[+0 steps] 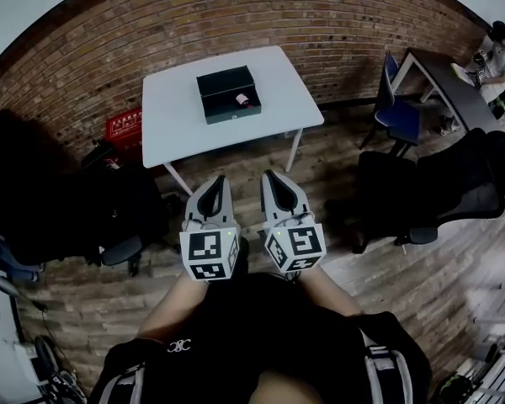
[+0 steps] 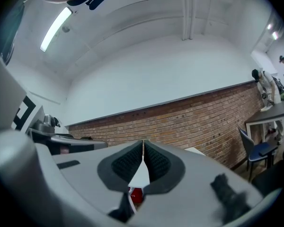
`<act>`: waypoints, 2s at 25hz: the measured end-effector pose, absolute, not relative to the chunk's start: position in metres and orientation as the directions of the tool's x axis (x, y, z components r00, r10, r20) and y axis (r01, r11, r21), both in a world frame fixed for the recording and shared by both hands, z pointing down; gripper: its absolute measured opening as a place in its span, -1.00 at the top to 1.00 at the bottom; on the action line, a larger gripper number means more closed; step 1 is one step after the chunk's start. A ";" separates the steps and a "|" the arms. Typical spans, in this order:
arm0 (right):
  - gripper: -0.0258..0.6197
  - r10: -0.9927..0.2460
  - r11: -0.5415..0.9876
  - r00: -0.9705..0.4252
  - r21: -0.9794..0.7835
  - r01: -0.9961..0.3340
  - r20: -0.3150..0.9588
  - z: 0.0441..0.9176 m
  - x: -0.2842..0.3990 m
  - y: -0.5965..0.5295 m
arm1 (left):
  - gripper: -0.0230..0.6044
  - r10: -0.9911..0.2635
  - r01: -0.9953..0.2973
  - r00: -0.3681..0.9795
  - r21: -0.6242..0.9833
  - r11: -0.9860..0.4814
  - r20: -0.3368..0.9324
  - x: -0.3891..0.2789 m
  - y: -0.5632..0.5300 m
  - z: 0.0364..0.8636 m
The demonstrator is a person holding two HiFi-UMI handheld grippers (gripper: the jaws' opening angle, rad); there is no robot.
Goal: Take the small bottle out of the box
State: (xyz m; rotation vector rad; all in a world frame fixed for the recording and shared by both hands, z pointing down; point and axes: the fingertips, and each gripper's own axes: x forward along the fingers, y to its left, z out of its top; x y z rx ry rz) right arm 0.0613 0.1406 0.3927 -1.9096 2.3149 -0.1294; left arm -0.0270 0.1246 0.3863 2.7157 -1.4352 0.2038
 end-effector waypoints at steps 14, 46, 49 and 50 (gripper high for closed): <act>0.82 -0.981 0.194 -0.193 -0.123 -0.973 -0.018 0.402 0.076 0.083 | 0.89 -0.811 -0.823 0.565 0.040 -0.566 0.154 -0.013 0.064 0.400; 0.82 -0.980 0.162 -0.170 -0.089 -0.983 0.101 0.408 0.080 -0.215 | 0.89 -0.746 -0.774 0.632 0.144 -0.616 0.209 0.002 -0.239 0.407; 0.82 -0.977 0.163 -0.173 -0.083 -0.983 0.124 0.411 0.075 -0.238 | 0.89 -0.739 -0.771 0.636 0.162 -0.616 0.219 -0.002 -0.262 0.412; 0.82 -0.976 0.162 -0.172 -0.080 -0.983 0.133 0.413 0.074 -0.244 | 0.89 -0.736 -0.769 0.639 0.166 -0.617 0.223 -0.003 -0.268 0.414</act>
